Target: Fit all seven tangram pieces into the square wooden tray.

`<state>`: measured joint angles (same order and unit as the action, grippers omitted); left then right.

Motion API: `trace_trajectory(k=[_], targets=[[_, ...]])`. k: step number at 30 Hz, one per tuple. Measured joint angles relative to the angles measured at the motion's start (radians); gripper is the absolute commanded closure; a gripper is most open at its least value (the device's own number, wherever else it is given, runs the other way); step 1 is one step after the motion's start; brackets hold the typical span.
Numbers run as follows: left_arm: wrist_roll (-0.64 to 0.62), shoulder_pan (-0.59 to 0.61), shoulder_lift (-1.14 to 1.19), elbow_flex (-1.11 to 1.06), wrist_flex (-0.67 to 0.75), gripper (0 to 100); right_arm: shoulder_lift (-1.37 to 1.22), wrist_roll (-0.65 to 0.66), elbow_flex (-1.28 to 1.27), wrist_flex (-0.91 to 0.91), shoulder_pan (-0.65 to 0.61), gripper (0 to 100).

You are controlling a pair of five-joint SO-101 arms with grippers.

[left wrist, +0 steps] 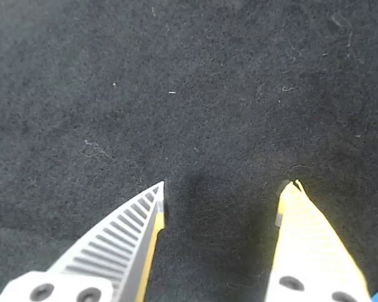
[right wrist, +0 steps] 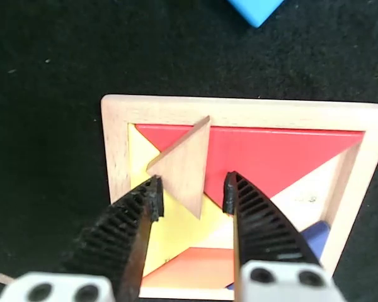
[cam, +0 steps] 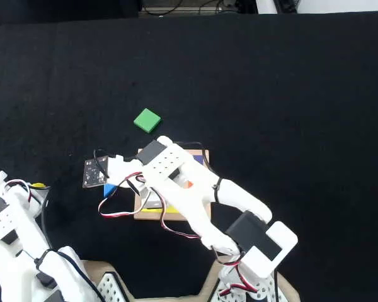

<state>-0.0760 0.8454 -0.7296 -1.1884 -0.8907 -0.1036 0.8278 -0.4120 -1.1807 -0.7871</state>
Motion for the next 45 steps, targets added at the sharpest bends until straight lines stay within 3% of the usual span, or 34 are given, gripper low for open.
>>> trace_trajectory(k=[6, 11, 24, 36, 45], targets=[[0.000, 0.000, 0.000, 0.000, 0.000, 72, 0.000, -0.005, 0.000, -0.018, -0.049, 81.9], [0.000, 0.000, 0.000, 0.000, 0.000, 72, 0.000, -0.018, 0.020, -0.043, -0.055, 74.1], [0.000, 0.000, 0.000, 0.000, 0.000, 72, 0.098, -0.020, 0.035, -0.109, -0.092, 74.4], [0.000, 0.000, 0.000, 0.000, 0.000, 72, 0.098, -0.054, -0.092, 0.037, -0.107, 74.4], [0.000, 0.000, 0.000, 0.000, 0.000, 72, 0.097, -0.054, -0.098, 0.048, -0.107, 74.4]])
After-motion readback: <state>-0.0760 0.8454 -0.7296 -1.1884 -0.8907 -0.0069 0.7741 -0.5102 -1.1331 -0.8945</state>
